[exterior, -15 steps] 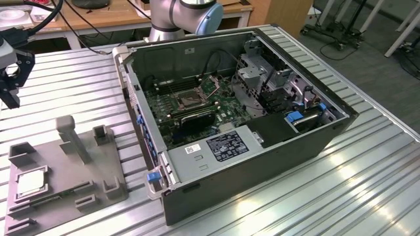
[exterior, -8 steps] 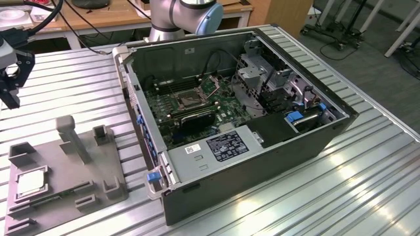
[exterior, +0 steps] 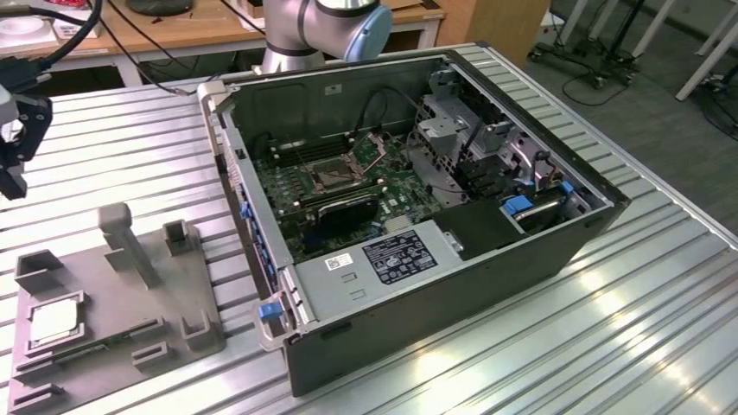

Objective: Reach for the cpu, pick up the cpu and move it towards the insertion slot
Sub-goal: 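Reach for the cpu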

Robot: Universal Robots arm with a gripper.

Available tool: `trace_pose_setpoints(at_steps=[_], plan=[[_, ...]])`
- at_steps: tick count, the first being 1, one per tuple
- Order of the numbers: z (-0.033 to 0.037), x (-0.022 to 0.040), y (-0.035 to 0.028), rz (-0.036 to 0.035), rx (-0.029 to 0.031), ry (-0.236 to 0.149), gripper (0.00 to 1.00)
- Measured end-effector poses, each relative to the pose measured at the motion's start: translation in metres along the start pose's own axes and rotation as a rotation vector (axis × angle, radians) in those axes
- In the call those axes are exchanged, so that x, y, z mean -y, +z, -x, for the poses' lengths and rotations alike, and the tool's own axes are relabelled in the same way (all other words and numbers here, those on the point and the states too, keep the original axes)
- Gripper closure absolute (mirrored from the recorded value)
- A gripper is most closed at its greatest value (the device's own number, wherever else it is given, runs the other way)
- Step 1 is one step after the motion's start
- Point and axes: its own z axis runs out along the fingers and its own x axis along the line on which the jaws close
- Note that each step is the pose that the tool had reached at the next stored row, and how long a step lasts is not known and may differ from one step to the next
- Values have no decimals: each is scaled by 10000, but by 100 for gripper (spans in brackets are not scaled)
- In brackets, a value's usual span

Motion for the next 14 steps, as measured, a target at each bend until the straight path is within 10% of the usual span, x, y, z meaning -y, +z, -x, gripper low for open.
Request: trace_pose_setpoints(at_steps=[14], plan=[[-164, 94, 18, -2, 82, -102, 89]])
